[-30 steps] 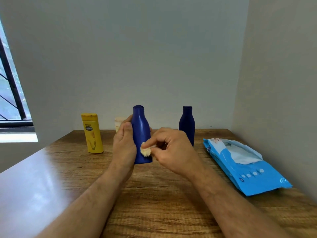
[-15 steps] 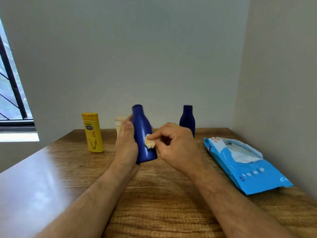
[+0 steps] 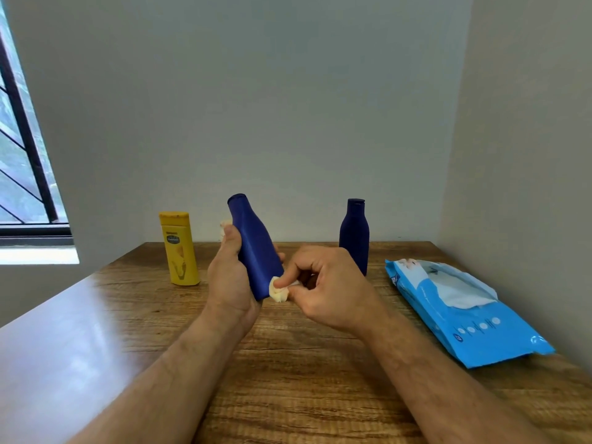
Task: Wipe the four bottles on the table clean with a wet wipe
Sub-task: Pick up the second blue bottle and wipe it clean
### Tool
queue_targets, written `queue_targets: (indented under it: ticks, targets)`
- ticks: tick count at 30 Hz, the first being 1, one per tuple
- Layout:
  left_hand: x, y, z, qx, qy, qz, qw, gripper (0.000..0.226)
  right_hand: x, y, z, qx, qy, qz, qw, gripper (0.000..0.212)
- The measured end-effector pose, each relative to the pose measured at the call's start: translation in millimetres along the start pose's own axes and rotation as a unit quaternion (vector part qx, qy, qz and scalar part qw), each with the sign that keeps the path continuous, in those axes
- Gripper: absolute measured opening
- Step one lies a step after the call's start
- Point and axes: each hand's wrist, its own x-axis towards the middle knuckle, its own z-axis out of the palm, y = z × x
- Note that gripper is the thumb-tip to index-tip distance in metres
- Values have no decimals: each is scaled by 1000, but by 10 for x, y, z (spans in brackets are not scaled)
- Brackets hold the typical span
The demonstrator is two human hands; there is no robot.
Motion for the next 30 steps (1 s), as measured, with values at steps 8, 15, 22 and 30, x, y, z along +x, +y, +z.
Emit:
queue_targets:
  ticks: [8,15,22,30]
  targets:
    - [-56,-43,50,-11,-46,-37,998,42,-12,-43,43,5,9,-32,999,13]
    - [-52,-25,32,7,-58,-61,996,44,18,-20,-30,63,119,17,991,8]
    - [-82,-52,66,119,-108,0,987,37,71,4,-96,127,206,55,969,10]
    - [-103,-141,67,284,-171,65,941,28,72,10,-146,113,285,49,951,5]
